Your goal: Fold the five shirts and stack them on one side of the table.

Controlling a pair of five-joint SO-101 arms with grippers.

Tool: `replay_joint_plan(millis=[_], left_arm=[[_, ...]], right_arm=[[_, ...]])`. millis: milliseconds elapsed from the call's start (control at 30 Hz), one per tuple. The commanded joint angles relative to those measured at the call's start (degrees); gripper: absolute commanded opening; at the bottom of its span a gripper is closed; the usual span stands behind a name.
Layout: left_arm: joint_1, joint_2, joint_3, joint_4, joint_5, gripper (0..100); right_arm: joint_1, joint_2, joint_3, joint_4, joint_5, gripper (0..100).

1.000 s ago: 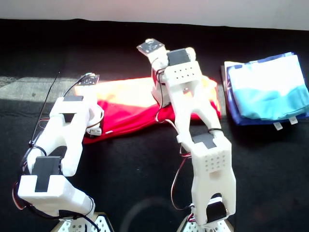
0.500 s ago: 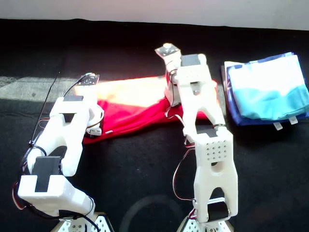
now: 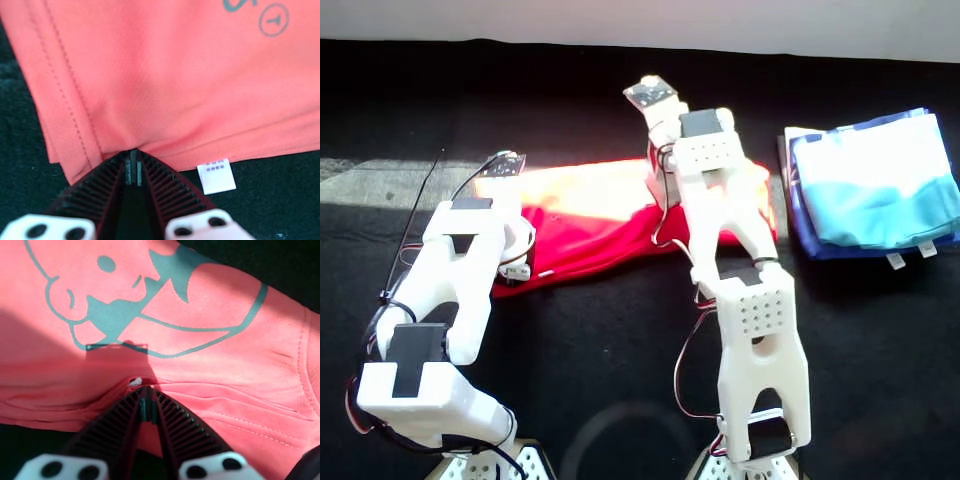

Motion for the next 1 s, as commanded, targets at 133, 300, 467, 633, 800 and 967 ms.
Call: replay_joint_plan(millis=[133, 300, 467, 633, 800, 967], left_arm=[[-0.8, -1.7, -2.3, 4.2, 0.3, 1], [-0.7, -9.9, -8.7, 18.9, 0.3, 1], [-0.3, -19.1, -14.5, 28.5, 0.1, 1], [-6.1, -16.6, -14.8, 20.6, 2.1, 6], [-11.1, -3.6, -20.4, 16.3, 8.4, 23], [-11.1, 8.4, -30.0, 16.3, 9.2, 21]], right_arm=[[0.0, -2.2, -3.0, 3.2, -0.6, 0.6], [0.0, -4.4, -12.4, 9.6, -0.6, 0.6], [0.0, -5.0, -19.5, 14.5, -0.6, 0.6], [0.2, -5.1, -20.6, 14.7, -0.6, 0.6], [0.4, -5.1, -20.3, 14.7, -0.6, 0.6], [0.1, -5.1, -20.2, 14.7, -0.6, 0.6]])
